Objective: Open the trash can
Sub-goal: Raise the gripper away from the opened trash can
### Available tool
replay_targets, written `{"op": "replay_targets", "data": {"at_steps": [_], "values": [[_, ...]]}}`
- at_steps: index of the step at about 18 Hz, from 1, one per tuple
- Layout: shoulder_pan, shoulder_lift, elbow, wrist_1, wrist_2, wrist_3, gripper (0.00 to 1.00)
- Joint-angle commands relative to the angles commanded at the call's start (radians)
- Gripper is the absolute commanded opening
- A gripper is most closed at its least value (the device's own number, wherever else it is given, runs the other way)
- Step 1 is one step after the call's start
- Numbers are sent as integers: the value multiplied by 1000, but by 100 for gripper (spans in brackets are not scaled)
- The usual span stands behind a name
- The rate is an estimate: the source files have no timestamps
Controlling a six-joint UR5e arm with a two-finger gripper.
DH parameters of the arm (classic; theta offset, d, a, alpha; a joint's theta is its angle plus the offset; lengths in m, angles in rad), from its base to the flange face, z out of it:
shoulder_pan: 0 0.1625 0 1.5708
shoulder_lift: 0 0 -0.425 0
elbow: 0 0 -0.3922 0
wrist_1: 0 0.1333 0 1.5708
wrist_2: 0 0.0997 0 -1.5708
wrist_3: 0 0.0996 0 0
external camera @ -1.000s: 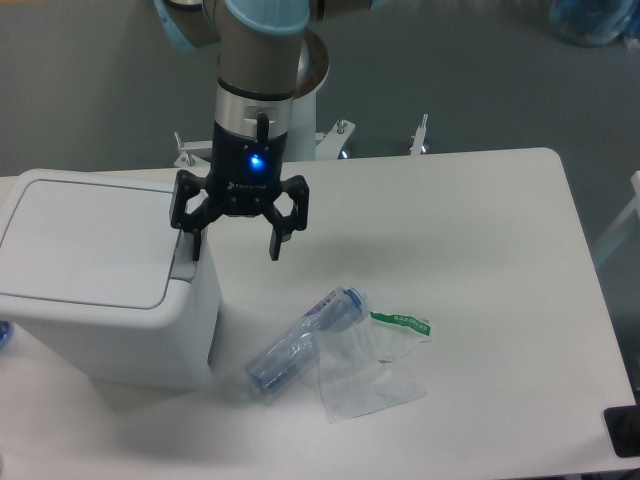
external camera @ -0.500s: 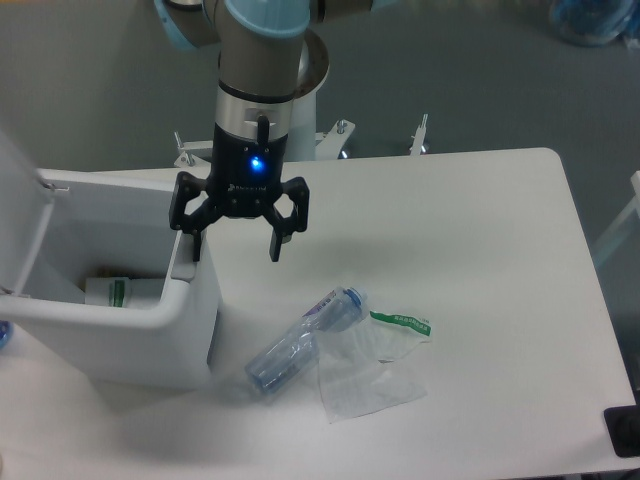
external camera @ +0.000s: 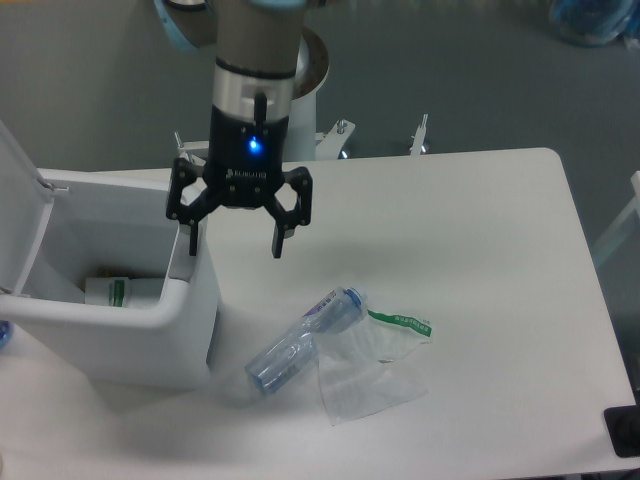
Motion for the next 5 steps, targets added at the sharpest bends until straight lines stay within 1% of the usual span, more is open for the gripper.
{"op": "replay_targets", "data": {"at_steps": [2,5], "values": [[23,-3,25,5,3,17,100],[62,0,19,-2,64,119,100]]}}
